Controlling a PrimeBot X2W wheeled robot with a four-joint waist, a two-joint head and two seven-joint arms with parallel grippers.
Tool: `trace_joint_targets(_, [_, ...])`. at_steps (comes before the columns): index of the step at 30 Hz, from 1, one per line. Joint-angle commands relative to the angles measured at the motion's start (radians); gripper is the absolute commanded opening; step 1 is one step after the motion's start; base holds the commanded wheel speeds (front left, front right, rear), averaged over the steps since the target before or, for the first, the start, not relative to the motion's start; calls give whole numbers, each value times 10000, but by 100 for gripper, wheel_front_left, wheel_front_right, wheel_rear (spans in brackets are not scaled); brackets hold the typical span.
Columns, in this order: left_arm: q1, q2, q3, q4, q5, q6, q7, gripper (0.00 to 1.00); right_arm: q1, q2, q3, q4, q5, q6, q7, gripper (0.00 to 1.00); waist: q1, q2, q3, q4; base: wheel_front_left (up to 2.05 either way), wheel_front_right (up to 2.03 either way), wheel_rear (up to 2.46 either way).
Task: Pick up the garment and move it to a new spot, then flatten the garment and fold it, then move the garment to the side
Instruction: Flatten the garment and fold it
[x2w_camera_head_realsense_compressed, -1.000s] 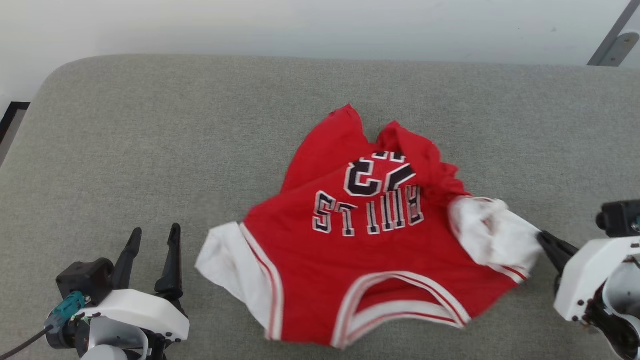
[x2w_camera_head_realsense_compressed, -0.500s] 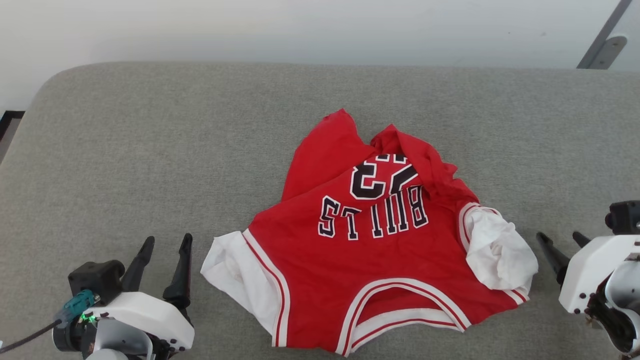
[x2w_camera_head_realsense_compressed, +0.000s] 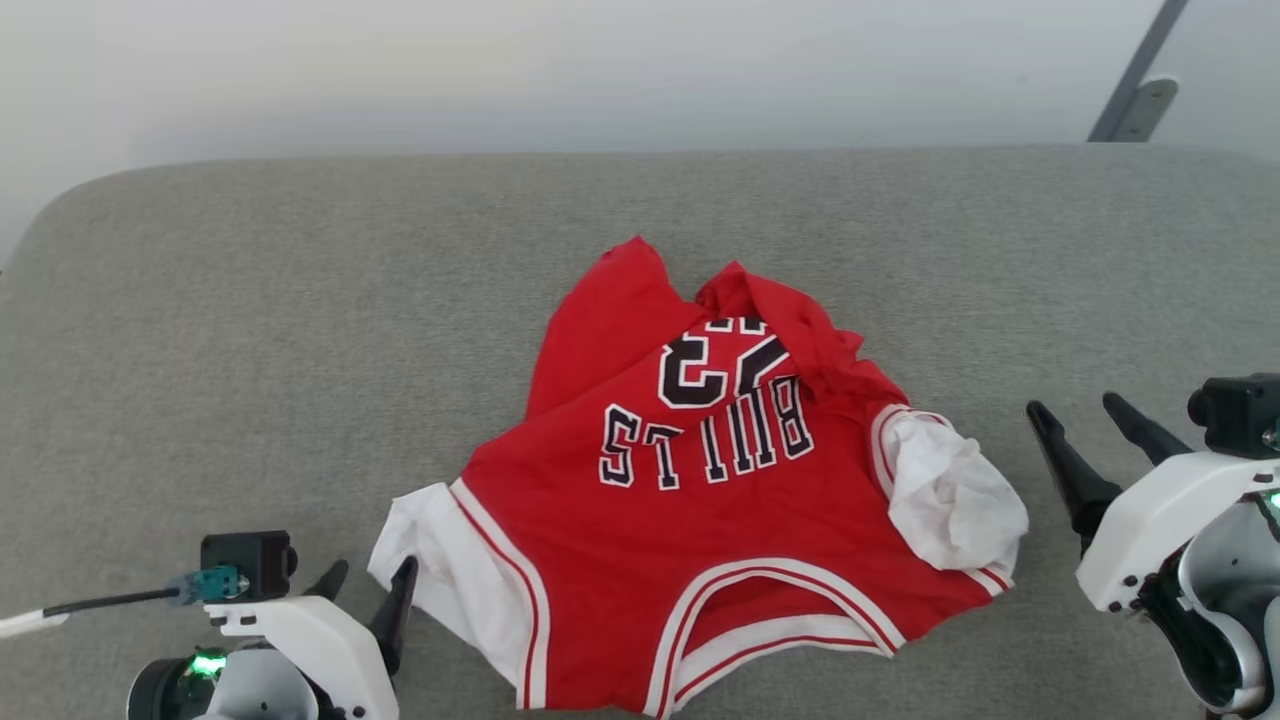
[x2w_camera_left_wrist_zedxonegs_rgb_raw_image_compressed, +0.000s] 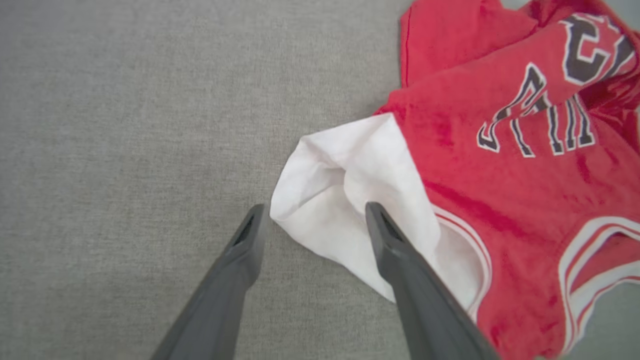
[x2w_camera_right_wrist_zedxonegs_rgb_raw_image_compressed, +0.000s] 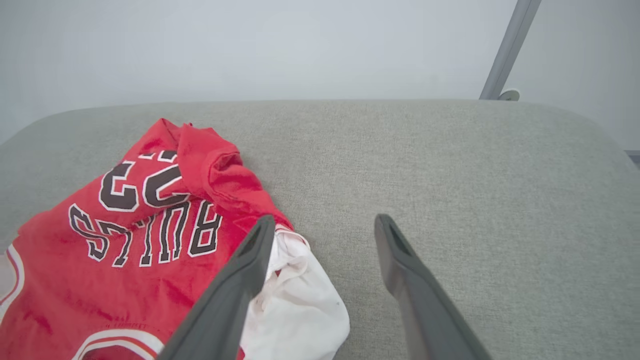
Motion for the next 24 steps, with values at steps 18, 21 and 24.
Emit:
trace_joint_targets(18, [-1531, 502, -634, 2487, -331, -275, 2908, 100, 314, 800, -197, -1576, -464, 1, -1968, 100, 0, 0, 325, -1109, 0, 0, 0])
trace_joint_targets(21, [-1681, 468, -983, 2721, -371, -583, 3460, 0, 434, 809, -261, -1665, -461, 1, -1997, 100, 0, 0, 399, -1151, 0, 0, 0])
trace_joint_targets(24, [-1921, 636, -1102, 2866, -218, -708, 3586, 0, 493, 814, -307, -1668, -461, 1, -1965, 100, 0, 0, 458, -1154, 0, 0, 0])
